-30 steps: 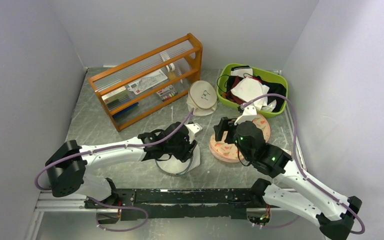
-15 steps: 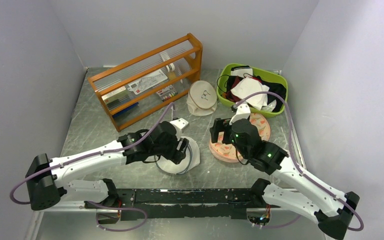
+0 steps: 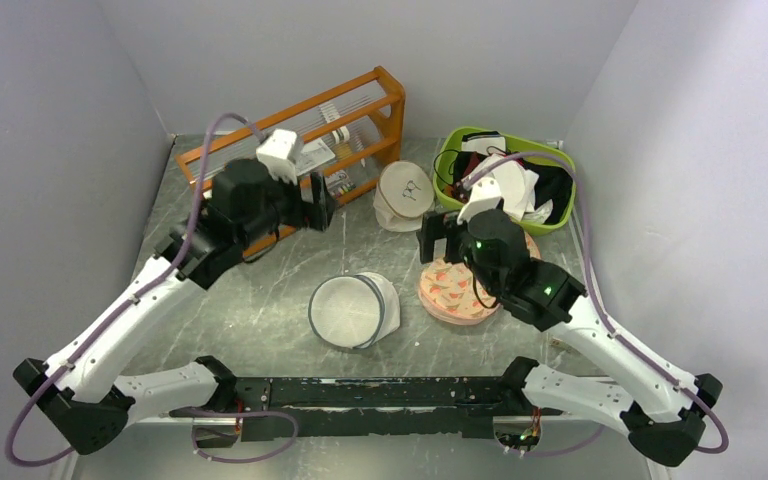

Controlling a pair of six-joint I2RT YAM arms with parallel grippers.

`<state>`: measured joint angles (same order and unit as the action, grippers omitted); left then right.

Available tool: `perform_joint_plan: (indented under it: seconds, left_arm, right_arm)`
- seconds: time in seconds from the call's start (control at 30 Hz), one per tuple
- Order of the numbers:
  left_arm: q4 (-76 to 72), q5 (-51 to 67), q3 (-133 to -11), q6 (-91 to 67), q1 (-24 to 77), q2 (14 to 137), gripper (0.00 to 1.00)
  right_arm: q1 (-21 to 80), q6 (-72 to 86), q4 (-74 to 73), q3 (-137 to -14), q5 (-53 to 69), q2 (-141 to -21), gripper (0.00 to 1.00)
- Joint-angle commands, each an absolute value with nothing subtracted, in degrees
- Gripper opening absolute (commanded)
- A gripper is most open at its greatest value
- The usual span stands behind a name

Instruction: Unzip the laundry bag and remove the bra

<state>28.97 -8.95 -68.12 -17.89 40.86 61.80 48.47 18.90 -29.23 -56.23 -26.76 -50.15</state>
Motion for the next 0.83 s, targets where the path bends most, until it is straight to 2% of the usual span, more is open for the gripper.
perform_joint_plan:
  seconds: [0.0, 0.1, 0.23, 0.43, 0.8]
  left_arm:
    - [21.68, -2.87, -78.91, -12.53, 37.73, 64.76, 1.00]
    - [16.32, -3.21, -85.12, -9.81, 37.62, 66.13, 1.00]
    - [8.33, -3.43, -87.40, -7.26, 37.59, 64.85, 0.99]
    - [-2.02, -5.15, -79.28, -2.41, 37.68, 54.40, 0.99]
    - [-5.15, -8.56, -70.43, 3.98, 37.55, 44.29, 0.99]
  right_arm:
    - [48.11, 14.15, -30.69, -65.42, -30.56, -53.00, 1.00]
    - [48.10, 13.17, -31.11, -69.79, -32.67, -52.75, 1.00]
    - [48.14, 9.81, -29.85, -74.21, -37.31, -49.96, 1.00]
    - [48.12, 6.13, -29.41, -81.79, -41.77, -46.83, 1.00]
    - [48.09, 8.75, -30.80, -83.81, -43.82, -46.21, 1.00]
